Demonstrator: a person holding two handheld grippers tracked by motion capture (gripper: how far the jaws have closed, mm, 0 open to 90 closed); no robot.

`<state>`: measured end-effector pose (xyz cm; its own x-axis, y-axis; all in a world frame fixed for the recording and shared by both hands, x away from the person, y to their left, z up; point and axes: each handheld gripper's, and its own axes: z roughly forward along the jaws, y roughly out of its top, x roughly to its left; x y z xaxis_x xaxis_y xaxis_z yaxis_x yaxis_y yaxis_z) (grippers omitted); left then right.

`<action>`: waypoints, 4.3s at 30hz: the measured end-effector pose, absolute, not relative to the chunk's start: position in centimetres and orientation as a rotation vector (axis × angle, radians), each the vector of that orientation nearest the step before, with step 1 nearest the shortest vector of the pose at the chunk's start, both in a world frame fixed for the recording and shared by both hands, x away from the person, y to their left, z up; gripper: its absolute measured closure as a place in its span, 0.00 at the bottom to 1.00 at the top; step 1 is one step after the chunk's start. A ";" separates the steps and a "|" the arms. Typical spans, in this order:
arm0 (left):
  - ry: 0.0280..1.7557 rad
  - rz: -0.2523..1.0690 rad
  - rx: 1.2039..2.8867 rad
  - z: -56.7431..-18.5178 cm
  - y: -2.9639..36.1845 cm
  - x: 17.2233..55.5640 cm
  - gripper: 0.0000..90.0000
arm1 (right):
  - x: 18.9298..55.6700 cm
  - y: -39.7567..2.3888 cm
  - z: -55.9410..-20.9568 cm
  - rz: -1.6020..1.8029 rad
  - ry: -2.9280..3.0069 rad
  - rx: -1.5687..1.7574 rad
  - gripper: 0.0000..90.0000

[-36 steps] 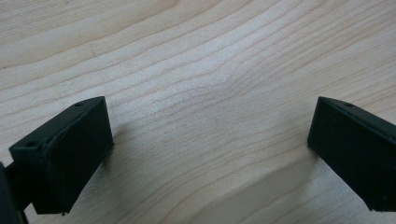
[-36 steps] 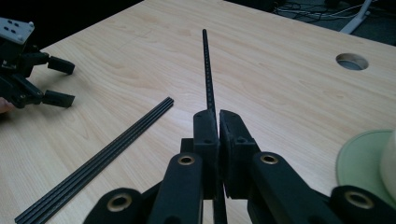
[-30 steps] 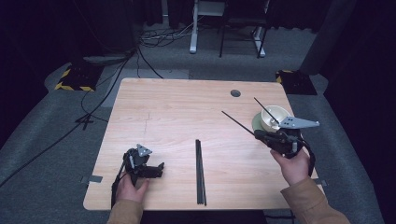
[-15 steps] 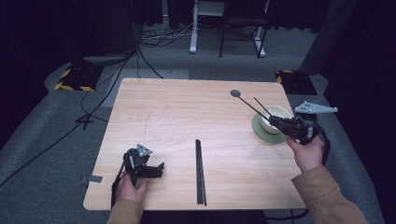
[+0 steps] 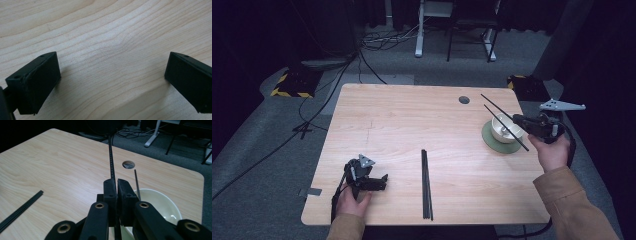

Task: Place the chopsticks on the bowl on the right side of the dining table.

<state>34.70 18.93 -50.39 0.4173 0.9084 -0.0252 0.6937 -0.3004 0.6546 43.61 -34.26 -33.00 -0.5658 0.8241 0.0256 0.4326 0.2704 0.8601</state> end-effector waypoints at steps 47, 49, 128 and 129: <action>1.351 0.474 2.087 -50.4 18.9 34.7 0.00 | 50.4 -38.4 -41.1 0.969 2.178 1.388 0.95; 1.351 0.474 2.087 -50.4 18.9 34.7 0.00 | 50.5 -38.4 -41.4 0.969 2.181 1.396 0.95; 1.347 0.472 2.089 -50.4 18.9 34.7 0.00 | 42.9 -38.3 -42.3 1.029 2.134 1.360 0.45; 1.348 0.472 2.086 -50.4 18.9 34.7 0.00 | 42.9 -38.5 -42.4 1.018 2.133 1.356 0.46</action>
